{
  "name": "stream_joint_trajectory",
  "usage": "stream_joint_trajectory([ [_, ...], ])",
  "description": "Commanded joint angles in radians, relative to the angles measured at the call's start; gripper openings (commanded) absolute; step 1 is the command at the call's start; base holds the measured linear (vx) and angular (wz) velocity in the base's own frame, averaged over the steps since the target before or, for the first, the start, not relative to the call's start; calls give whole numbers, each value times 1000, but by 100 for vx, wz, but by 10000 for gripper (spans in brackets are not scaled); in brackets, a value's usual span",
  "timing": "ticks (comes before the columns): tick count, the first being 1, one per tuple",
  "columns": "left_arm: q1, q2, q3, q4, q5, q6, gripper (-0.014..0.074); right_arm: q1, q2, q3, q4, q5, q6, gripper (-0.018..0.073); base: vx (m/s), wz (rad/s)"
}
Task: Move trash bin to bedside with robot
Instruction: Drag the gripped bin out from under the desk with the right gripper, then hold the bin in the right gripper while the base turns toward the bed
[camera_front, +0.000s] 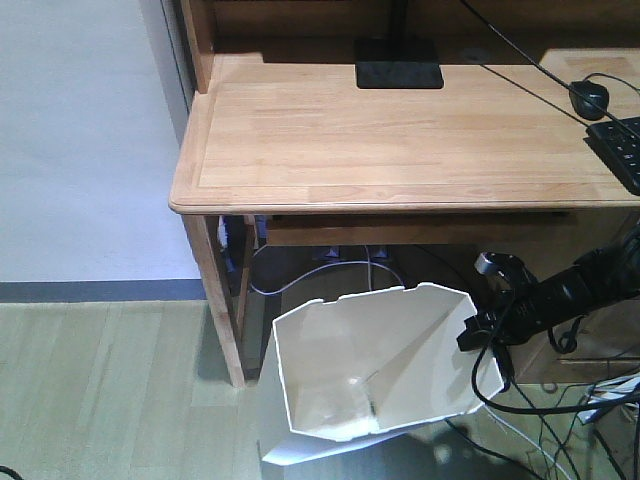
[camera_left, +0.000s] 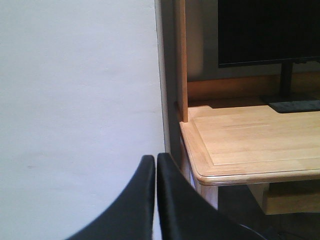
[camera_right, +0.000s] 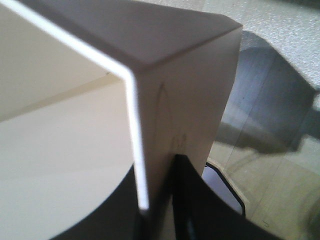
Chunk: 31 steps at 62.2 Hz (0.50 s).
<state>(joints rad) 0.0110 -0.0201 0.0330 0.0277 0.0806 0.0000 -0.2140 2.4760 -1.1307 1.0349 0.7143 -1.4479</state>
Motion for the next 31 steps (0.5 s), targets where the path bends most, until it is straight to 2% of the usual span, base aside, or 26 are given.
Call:
stream_joint_trajectory([
  [1, -6, -8, 12, -9, -74, -14, -6, -2, -74, -9, 66, 228, -2, -4, 0, 0],
  [31, -6, -8, 12, -9, -74, -14, -6, -2, -74, -9, 67, 228, -2, -4, -1, 3],
])
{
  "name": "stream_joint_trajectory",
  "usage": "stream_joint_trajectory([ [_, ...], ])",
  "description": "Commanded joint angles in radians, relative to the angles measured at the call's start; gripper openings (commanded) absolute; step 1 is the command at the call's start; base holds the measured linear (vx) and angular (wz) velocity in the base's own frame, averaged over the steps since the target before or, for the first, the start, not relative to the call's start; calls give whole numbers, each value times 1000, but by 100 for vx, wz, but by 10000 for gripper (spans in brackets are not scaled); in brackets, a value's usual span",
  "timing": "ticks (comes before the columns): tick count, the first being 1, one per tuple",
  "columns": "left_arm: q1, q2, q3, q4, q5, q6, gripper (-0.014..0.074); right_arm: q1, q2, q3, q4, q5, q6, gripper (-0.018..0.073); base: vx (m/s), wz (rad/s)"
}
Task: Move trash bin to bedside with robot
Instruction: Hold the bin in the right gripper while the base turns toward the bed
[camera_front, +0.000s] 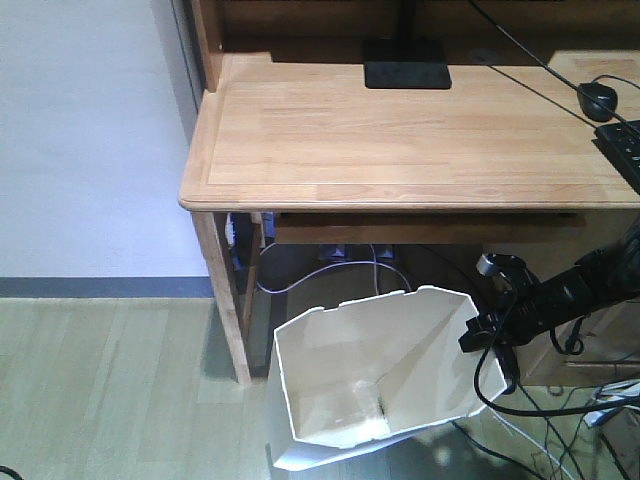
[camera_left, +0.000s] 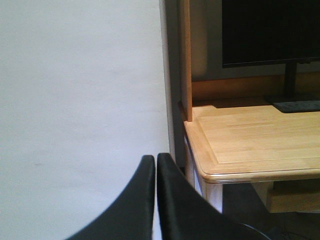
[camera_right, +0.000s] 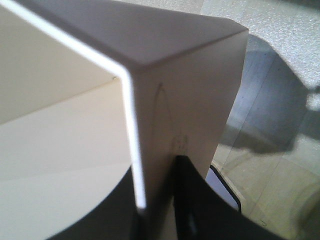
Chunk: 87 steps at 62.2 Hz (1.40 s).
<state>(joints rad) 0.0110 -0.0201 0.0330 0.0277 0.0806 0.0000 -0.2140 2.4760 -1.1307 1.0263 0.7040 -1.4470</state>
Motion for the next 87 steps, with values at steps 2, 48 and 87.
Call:
stream_joint_trajectory([
  [2, -6, -8, 12, -9, -74, -14, -6, -2, -74, -9, 76, 238, -3, -4, -4, 15],
  [48, -6, -7, 12, -9, -74, -14, -6, -2, -74, -9, 76, 237, -4, -4, -10, 40],
  [87, -6, -7, 12, -9, -74, -14, -6, -2, -74, -9, 76, 237, -4, -4, -5, 61],
])
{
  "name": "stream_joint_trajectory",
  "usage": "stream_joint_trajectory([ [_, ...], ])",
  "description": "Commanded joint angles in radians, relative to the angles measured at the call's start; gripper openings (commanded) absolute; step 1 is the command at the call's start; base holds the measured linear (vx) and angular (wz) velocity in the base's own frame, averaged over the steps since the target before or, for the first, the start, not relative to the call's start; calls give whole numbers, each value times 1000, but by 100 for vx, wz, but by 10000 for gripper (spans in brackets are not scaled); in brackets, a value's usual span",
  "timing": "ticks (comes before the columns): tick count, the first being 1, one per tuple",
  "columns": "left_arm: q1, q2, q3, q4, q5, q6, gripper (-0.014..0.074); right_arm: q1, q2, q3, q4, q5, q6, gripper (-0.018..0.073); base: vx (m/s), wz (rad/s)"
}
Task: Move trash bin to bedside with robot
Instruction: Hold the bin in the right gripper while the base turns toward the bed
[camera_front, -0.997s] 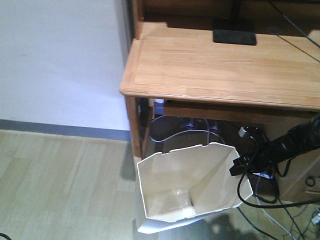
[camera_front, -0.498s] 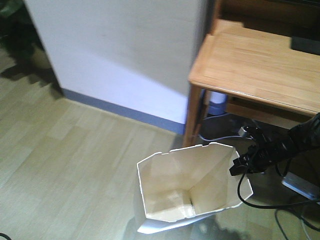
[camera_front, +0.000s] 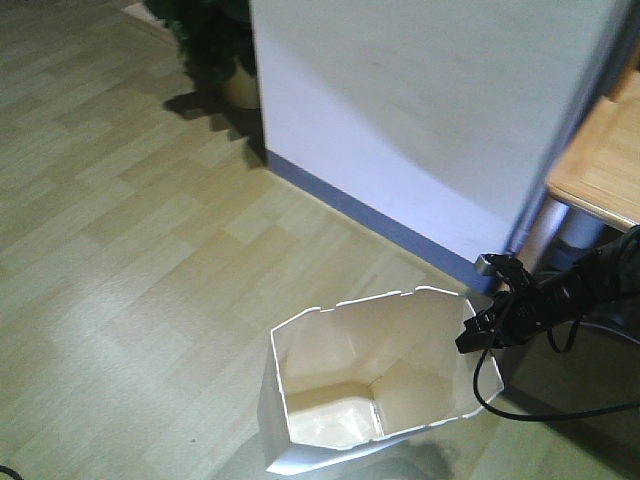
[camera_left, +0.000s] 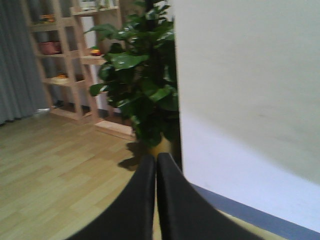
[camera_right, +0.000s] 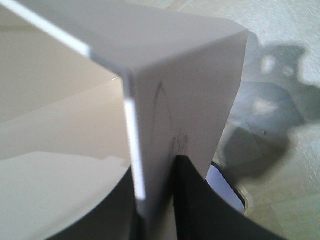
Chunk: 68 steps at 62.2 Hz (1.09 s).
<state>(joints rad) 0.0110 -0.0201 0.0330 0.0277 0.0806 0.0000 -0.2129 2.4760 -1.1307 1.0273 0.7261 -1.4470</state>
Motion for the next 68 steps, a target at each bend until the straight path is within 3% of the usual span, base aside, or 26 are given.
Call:
stream_joint_trajectory([
  [1, -6, -7, 12, -9, -74, -14, -6, -4, -74, -9, 75, 215, -4, -4, 5, 55],
  [68, -6, -7, 12, -9, -74, -14, -6, -4, -74, -9, 75, 215, -4, -4, 15, 58],
])
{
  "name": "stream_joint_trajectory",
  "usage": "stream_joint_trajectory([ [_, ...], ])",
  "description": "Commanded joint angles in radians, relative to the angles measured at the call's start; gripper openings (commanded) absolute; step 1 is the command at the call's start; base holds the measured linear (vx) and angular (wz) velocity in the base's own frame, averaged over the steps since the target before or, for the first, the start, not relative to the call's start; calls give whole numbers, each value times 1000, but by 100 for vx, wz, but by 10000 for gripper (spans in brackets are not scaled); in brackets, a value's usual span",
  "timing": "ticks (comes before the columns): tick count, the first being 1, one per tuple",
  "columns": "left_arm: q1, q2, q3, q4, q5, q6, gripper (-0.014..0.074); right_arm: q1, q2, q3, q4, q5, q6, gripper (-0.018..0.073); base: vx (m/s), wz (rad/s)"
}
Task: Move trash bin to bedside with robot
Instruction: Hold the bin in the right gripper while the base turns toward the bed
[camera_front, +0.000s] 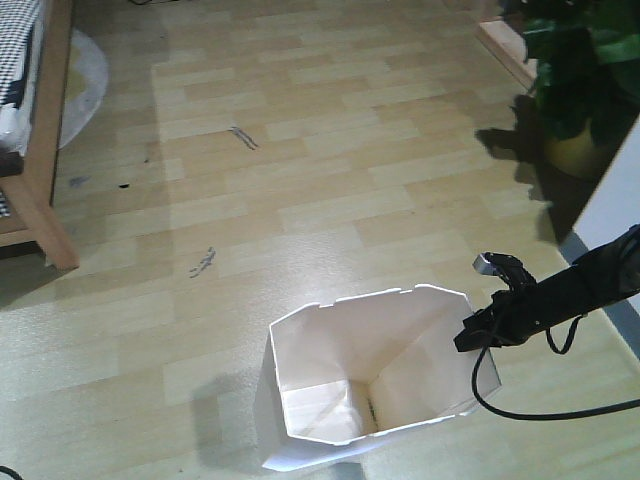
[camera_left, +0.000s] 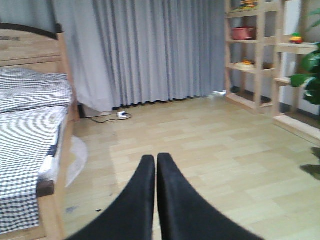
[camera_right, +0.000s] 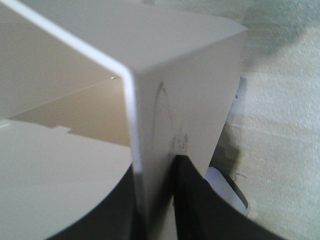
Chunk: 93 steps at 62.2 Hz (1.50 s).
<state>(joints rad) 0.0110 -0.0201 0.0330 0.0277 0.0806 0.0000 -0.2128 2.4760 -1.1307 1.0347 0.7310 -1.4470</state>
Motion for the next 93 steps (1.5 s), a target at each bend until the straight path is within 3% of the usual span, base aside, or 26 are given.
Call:
stream_joint_trajectory([
  [1, -6, -7, 12, -9, -74, -14, -6, -4, -74, -9, 67, 210, -4, -4, 20, 37],
  [93, -6, -7, 12, -9, -74, -14, -6, -4, -74, -9, 67, 210, -4, -4, 31, 8],
])
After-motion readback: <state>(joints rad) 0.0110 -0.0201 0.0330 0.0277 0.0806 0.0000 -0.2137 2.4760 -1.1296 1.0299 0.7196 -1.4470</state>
